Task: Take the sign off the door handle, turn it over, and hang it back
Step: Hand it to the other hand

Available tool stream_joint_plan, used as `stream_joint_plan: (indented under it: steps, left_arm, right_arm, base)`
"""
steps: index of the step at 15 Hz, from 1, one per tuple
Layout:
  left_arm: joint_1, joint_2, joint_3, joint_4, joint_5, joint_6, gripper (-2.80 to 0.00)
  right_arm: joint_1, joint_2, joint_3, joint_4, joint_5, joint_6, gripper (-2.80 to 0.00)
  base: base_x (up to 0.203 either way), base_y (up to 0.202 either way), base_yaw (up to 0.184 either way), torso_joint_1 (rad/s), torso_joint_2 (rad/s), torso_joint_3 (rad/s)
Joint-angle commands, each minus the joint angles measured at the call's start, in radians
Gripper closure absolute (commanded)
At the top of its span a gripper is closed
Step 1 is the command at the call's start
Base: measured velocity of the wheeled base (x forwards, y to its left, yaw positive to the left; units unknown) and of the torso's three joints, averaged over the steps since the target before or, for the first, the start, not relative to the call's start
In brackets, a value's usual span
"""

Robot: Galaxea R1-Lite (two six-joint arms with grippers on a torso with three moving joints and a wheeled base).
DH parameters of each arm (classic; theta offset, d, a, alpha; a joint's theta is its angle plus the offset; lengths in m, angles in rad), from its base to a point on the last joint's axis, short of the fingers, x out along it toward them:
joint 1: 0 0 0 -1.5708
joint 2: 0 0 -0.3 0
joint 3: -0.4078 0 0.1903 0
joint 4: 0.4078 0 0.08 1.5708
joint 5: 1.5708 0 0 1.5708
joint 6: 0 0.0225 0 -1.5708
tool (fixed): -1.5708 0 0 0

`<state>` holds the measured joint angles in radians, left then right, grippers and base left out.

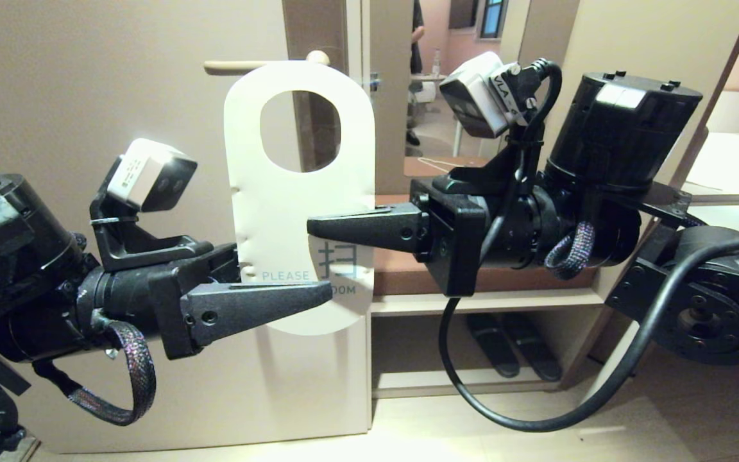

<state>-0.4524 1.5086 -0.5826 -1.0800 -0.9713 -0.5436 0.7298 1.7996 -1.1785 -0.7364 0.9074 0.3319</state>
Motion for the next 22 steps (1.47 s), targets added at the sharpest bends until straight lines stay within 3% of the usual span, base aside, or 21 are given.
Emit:
stream_joint_plan:
  steps: [1, 18, 19, 22]
  left_arm:
    - [-0.020, 0.002, -0.003, -0.006, -0.006, -0.002, -2.80]
    - [-0.037, 0.004, 0.003, -0.008, -0.006, 0.004, -2.80]
    - [-0.037, 0.004, 0.001, -0.008, -0.006, 0.002, 0.00]
    - [-0.037, -0.001, 0.000, -0.006, -0.006, -0.006, 0.00]
  right_arm:
    - [0.000, 0.001, -0.001, -0.003, 0.007, 0.004, 0.00]
    - [0.011, -0.001, 0.021, -0.004, 0.016, 0.006, 0.00]
    - [0.011, -0.004, 0.027, -0.005, 0.015, 0.004, 0.00]
    - [0.011, -0.017, 0.049, -0.005, 0.016, 0.004, 0.00]
  base:
    - [0.000, 0.000, 0.000, 0.000, 0.00, 0.000]
    - [0.000, 0.000, 0.000, 0.000, 0.00, 0.000]
    - [0.000, 0.000, 0.000, 0.000, 0.00, 0.000]
    - [0.000, 0.000, 0.000, 0.000, 0.00, 0.000]
